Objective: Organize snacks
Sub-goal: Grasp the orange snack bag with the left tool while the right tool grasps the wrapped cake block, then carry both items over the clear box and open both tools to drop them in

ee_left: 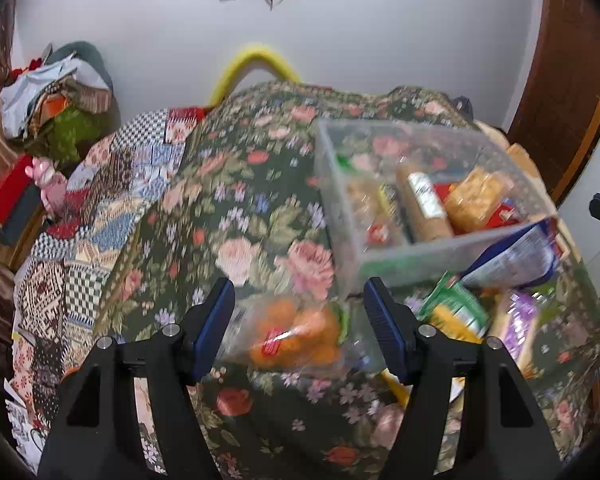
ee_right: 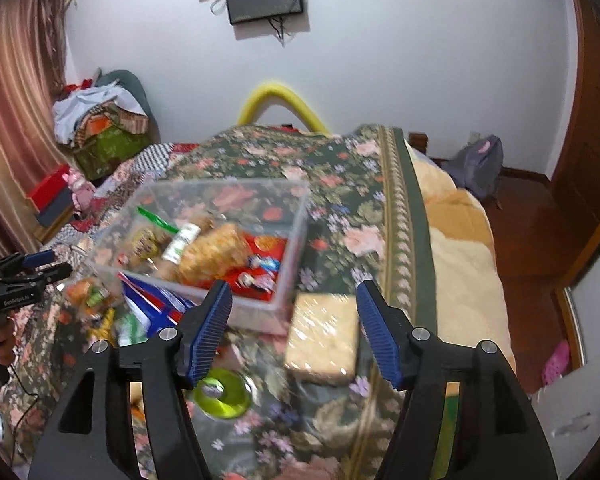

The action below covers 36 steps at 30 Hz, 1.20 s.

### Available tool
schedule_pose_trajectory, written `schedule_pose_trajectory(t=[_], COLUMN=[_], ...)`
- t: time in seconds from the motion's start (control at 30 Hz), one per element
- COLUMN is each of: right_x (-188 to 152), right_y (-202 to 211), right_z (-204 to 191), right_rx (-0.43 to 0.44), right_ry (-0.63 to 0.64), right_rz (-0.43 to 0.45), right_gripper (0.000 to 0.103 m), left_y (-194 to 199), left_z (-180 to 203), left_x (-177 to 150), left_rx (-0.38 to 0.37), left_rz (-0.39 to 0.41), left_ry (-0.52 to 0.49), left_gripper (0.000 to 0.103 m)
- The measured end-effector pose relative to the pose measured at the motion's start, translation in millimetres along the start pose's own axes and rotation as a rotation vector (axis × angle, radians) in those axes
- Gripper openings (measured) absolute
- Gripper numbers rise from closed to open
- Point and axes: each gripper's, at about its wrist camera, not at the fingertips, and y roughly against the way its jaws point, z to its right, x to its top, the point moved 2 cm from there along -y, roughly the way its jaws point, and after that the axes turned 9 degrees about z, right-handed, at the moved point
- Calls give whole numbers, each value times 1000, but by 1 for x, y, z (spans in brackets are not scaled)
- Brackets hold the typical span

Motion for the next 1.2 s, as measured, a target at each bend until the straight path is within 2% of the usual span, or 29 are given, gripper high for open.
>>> schedule_pose_trajectory(t=[0.2,0.27,0.47,0.8,0.9,1.03,1.2], right_x=[-25,-31,-45,-57,-59,-59,-60], right_y=[-19,-27,-50,-68,-66,-59,-50], right_z=[18,22,27,23,26,26,25], right_rx=[-31,-32,-25,-24,-13,-5,8], right_ry=[-25,-37,-64,-68,-93,-96,-103], right_rz=[-82,-108,-173,-215,-207,-191,-178], right_gripper=[62,63,64,65,60,54,53], left_y=[-25,-30,-42,-55,-62,-62,-51], left_z=[-10,-11,-1,1,-3,-6,-5], left_x=[-20,-24,-28,-30,-31,-33,-38], left_rx=[1,-18,-5,-7,-23,-40,-52], left_rz=[-57,-62,-45,-32,-55,-59,-41], left_ry=[11,19,-39,-55,-26,13,32], left_gripper=[69,70,76,80,82,81,67])
